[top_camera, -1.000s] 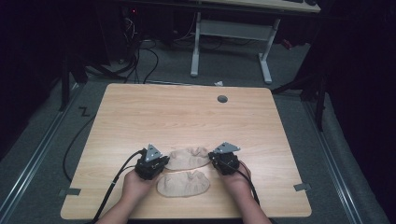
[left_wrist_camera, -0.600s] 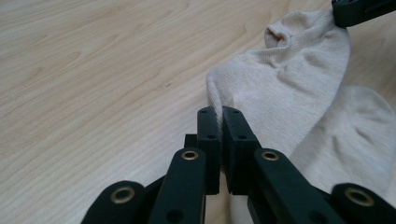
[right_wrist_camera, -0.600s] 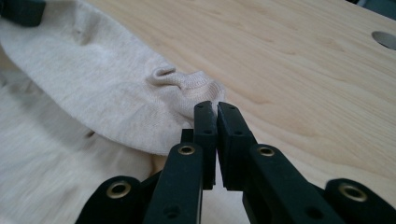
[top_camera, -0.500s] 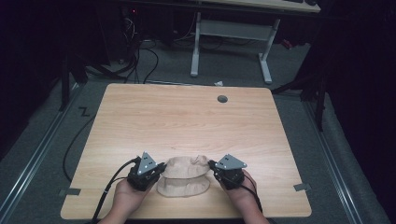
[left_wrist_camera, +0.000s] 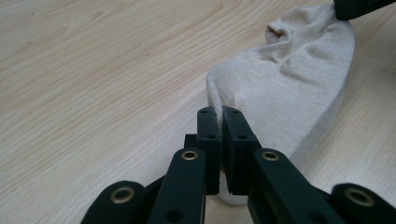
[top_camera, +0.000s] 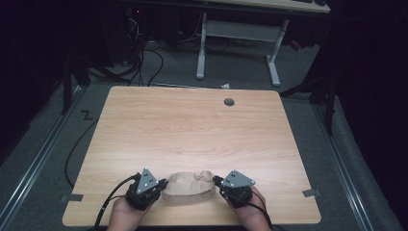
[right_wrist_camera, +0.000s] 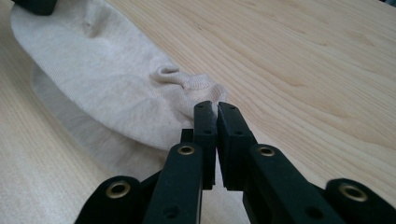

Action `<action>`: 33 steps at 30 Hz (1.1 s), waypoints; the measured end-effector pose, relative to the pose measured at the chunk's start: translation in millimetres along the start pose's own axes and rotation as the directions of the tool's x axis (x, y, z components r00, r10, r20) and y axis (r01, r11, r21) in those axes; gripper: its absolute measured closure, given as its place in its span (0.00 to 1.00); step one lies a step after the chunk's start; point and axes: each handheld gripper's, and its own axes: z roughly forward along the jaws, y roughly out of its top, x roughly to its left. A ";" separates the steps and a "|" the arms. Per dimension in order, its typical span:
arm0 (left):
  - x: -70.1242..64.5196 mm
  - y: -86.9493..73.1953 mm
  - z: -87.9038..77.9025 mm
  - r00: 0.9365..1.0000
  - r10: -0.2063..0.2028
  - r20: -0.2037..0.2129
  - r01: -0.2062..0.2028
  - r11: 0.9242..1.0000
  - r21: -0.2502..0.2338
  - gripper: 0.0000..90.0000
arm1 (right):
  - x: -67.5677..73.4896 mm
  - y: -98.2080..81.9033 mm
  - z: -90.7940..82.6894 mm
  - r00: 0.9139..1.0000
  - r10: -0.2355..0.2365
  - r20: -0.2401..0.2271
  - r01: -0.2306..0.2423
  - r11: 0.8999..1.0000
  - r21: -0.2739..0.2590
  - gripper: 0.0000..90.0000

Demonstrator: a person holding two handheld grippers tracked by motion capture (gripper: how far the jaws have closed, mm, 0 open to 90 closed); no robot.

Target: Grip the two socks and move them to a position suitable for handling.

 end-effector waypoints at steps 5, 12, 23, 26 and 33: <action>-3.1 -4.3 -0.9 1.000 0.009 0.002 -0.009 1.000 0.014 0.96 | 3.0 -2.5 -0.6 1.000 -0.003 -0.011 0.003 1.000 0.016 0.96; -4.1 -9.7 7.7 1.000 0.019 0.016 -0.020 0.998 0.061 0.95 | 6.3 -8.6 3.3 0.999 -0.009 -0.030 0.011 0.998 0.060 0.96; -7.5 -14.5 18.2 0.999 0.043 0.005 -0.043 0.992 0.116 0.86 | 4.1 -16.3 12.2 0.998 0.002 -0.062 0.007 0.991 0.137 0.94; -5.9 -15.3 19.0 0.999 0.037 0.000 -0.037 0.993 0.114 0.79 | 3.9 -16.8 12.9 0.998 0.006 -0.062 0.003 0.990 0.139 0.90; -1.1 -13.4 15.6 1.000 0.015 -0.007 -0.014 0.996 0.086 0.68 | 1.2 -15.6 9.1 0.999 0.019 -0.051 -0.013 0.994 0.110 0.82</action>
